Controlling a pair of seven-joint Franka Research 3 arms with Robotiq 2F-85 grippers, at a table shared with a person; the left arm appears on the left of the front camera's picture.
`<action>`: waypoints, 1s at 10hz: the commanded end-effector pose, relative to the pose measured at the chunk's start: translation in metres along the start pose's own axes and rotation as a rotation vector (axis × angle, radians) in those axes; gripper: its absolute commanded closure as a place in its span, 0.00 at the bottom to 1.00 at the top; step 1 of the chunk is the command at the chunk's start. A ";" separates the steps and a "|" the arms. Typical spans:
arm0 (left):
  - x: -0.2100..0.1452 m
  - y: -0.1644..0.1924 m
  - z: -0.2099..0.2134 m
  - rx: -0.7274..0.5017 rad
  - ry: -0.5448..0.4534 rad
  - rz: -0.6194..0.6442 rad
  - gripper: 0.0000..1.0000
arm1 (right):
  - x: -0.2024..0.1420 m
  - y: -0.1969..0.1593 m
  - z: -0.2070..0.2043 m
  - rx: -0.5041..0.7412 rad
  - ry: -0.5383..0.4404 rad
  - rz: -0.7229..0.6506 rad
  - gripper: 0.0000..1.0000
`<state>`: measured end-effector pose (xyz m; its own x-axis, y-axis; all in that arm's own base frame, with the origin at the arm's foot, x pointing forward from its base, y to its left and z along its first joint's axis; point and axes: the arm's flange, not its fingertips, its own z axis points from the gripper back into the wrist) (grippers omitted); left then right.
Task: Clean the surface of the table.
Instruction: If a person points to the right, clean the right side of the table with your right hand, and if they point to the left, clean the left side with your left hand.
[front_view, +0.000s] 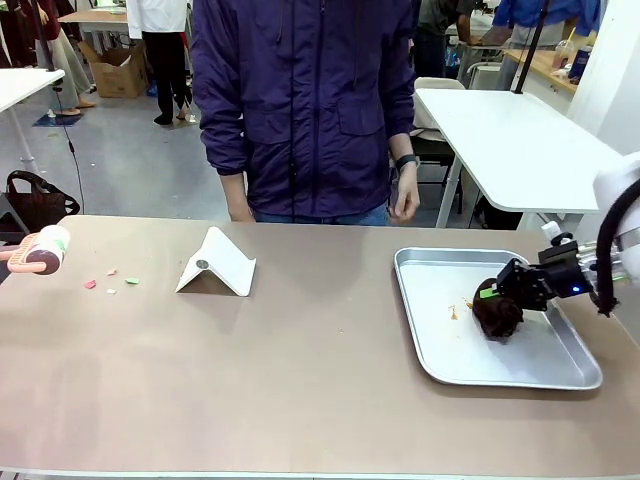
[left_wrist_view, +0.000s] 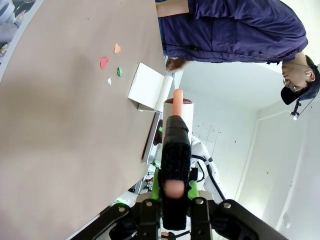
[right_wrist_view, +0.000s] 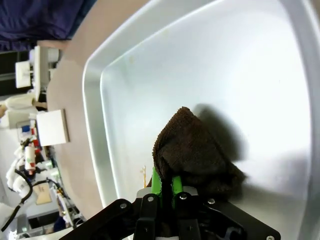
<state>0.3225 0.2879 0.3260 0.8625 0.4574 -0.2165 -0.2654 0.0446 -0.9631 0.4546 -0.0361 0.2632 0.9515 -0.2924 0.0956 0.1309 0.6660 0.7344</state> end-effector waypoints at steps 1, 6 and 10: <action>-0.006 -0.001 0.001 -0.013 0.011 -0.019 1.00 | -0.002 0.005 -0.028 -0.051 0.015 0.021 0.91; -0.006 -0.001 0.001 -0.013 0.011 -0.019 1.00 | -0.018 0.029 -0.065 0.029 0.119 0.117 0.91; -0.006 -0.001 0.001 -0.013 0.011 -0.019 1.00 | -0.034 0.052 -0.086 0.086 0.188 0.236 0.91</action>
<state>0.3225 0.2879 0.3261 0.8625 0.4574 -0.2164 -0.2653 0.0447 -0.9631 0.4585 0.0566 0.2572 0.9906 -0.0453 0.1293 -0.0685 0.6535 0.7538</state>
